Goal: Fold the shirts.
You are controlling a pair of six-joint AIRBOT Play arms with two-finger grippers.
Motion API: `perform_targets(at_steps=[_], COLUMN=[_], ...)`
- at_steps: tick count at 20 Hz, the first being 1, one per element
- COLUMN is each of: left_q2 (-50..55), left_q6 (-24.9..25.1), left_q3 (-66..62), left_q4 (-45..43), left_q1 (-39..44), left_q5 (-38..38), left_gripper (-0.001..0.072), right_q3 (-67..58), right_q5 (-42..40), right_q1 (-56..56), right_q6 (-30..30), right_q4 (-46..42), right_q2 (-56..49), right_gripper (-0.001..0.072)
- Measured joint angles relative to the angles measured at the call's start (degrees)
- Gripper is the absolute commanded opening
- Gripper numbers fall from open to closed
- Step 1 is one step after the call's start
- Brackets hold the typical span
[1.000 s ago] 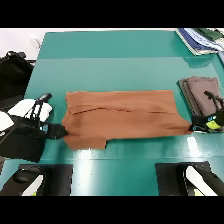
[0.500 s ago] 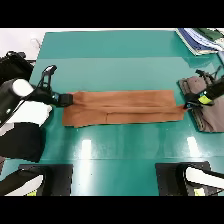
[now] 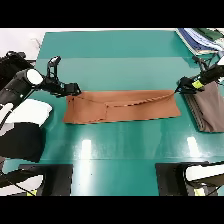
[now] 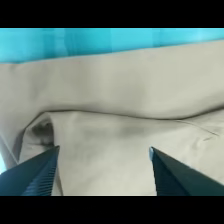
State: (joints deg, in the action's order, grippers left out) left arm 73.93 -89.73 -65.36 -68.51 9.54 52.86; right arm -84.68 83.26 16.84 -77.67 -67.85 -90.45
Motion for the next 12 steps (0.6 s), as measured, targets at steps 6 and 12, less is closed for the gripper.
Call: perform_targets(at_steps=[6, 12], left_q2=[0.44, 4.11], left_q6=[1.05, 1.55], left_q3=[-1.88, -2.38], left_q4=[6.71, 11.06], left_q1=[0.66, 8.72], left_q5=[0.85, -4.68], left_gripper=[0.0025, 0.0024], right_q3=[7.8, 15.98], right_q5=[1.33, -0.11], right_q1=[11.06, 14.43], right_q6=[5.44, 10.27], right_q4=[7.39, 17.84], right_q2=[-2.25, -6.73], right_gripper=[0.0541, 0.0424])
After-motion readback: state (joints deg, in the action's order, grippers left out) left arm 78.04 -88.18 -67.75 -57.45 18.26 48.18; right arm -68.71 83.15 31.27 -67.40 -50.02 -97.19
